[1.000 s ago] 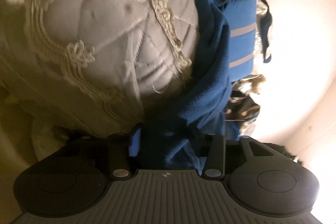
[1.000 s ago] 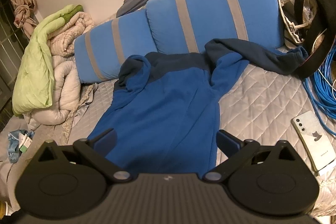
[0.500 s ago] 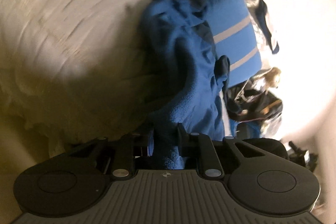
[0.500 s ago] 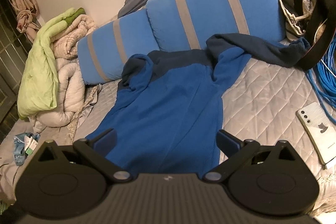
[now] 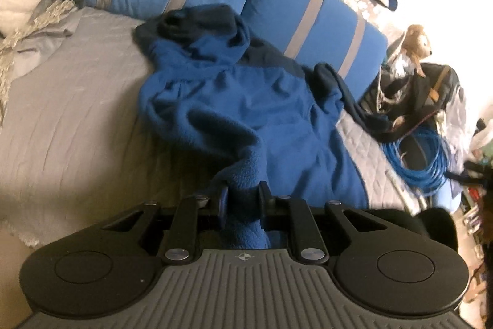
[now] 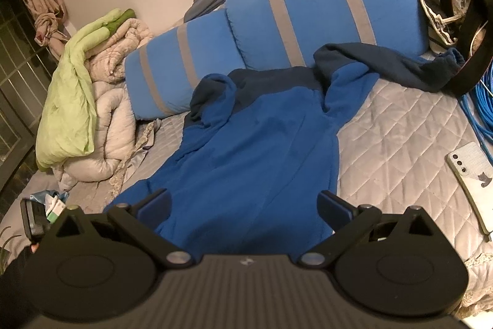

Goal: Fold clothes

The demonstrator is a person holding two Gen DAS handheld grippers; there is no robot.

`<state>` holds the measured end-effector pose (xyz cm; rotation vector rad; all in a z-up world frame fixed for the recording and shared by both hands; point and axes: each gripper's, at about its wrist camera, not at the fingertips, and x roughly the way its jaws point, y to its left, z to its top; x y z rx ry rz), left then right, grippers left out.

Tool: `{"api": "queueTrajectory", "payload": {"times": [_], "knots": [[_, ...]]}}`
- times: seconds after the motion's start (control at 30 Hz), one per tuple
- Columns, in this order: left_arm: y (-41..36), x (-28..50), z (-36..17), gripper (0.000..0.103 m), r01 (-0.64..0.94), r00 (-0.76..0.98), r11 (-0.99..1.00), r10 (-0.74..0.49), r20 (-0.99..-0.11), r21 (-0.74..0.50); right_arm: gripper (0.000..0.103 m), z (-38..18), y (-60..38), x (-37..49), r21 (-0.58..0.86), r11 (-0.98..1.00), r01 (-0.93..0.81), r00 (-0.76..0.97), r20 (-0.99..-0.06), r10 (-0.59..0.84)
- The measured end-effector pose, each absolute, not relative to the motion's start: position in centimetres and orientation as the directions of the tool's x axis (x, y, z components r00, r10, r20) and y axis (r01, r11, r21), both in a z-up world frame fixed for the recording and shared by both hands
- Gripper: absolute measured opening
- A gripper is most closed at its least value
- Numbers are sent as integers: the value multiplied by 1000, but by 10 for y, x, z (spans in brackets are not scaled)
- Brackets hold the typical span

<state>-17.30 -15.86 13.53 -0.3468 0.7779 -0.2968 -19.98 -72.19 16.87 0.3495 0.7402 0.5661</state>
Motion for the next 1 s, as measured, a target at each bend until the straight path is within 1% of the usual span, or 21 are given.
{"api": "queueTrajectory", "payload": {"times": [0.2,0.5,0.7,1.0], "knots": [[-169,-139,167,18,132,693,894,-393,-605,-429,103,167,-718,-197,477,801,-362,599,-540,592],[-195,-90,215,18,135,723,902,-373,-581,-411,103,162,-709,-195,461,802,-380,588,-549,594],[-203,-66,229,18,124,731,900,-368,-574,-419,103,153,-700,-190,423,818,-390,585,-572,575],[-195,-14,233,18,88,753,888,-356,-553,-452,103,138,-688,-170,395,823,-407,550,-613,566]]}}
